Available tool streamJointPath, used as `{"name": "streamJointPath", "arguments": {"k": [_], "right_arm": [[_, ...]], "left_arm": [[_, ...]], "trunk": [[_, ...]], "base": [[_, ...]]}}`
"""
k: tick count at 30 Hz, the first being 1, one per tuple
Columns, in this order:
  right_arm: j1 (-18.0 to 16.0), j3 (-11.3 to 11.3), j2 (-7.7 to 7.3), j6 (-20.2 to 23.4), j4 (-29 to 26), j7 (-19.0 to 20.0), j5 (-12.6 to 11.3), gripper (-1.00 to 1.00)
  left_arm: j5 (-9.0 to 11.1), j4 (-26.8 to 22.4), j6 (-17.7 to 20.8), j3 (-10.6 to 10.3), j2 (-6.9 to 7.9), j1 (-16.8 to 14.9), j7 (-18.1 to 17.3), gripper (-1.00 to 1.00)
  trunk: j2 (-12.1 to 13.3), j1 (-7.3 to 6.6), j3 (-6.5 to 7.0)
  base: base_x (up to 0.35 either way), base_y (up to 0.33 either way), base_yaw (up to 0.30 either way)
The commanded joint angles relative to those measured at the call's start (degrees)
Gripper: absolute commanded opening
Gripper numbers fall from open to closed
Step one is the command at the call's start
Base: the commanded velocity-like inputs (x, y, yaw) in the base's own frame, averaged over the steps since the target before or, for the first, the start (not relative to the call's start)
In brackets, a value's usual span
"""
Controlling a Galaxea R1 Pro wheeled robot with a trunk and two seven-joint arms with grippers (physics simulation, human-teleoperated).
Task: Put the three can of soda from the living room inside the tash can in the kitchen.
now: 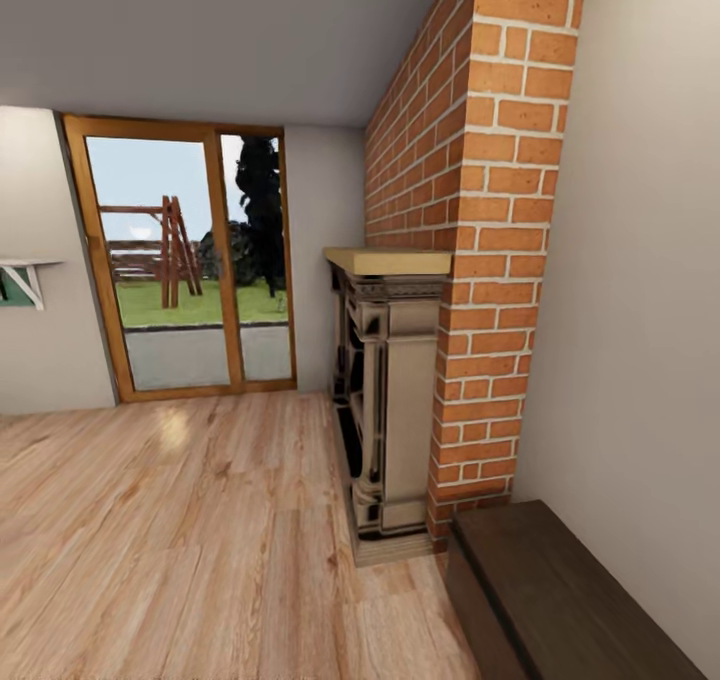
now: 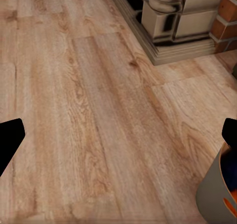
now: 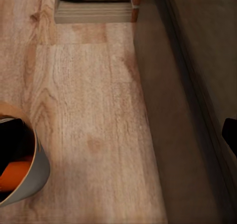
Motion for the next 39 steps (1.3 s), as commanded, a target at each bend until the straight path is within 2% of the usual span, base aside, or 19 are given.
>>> {"name": "streamJointPath", "arguments": {"k": [1,14,18,22,30,34,39], "right_arm": [[0.0,0.0,-0.04,-0.3,0.3,0.0,0.0,1.00],[0.0,0.0,-0.36,-2.1,2.7,-0.1,0.0,1.00],[0.0,0.0,-0.50,-2.8,3.5,-0.1,0.0,1.00],[0.2,0.0,-0.57,-2.9,3.8,-0.1,0.0,1.00],[1.0,0.0,-0.97,-3.0,4.5,-0.1,0.0,1.00],[1.1,0.0,-1.27,-3.1,5.6,-0.1,0.0,1.00],[1.8,0.0,-1.63,-6.2,8.1,-0.2,0.0,1.00]], "left_arm": [[0.0,0.1,-0.1,0.0,0.00,0.0,0.0,1.00],[-0.1,0.9,-0.7,0.0,0.08,0.9,0.0,1.00],[-2.4,2.1,-0.7,-0.3,0.08,1.0,0.0,1.00],[-3.8,2.4,-0.8,-0.4,0.07,1.5,0.1,1.00],[-4.5,2.5,-1.5,-0.4,0.04,3.0,0.1,1.00],[-4.5,2.6,-3.1,-0.4,0.07,4.1,0.1,1.00],[-4.5,2.5,-5.0,-0.4,0.08,5.8,0.1,1.00]], "trunk": [[0.4,-0.23,0.10],[5.6,-3.08,1.34],[7.2,-3.96,1.72],[8.8,-4.84,2.10],[12.0,-6.60,2.87],[13.6,-7.48,3.25],[15.7,-8.57,3.75]], "base": [[0.000,0.000,0.085],[0.000,0.000,0.086],[0.000,0.000,0.090],[0.000,0.000,0.092],[0.000,0.000,0.093],[0.000,0.000,0.095],[0.000,0.000,0.097]]}}
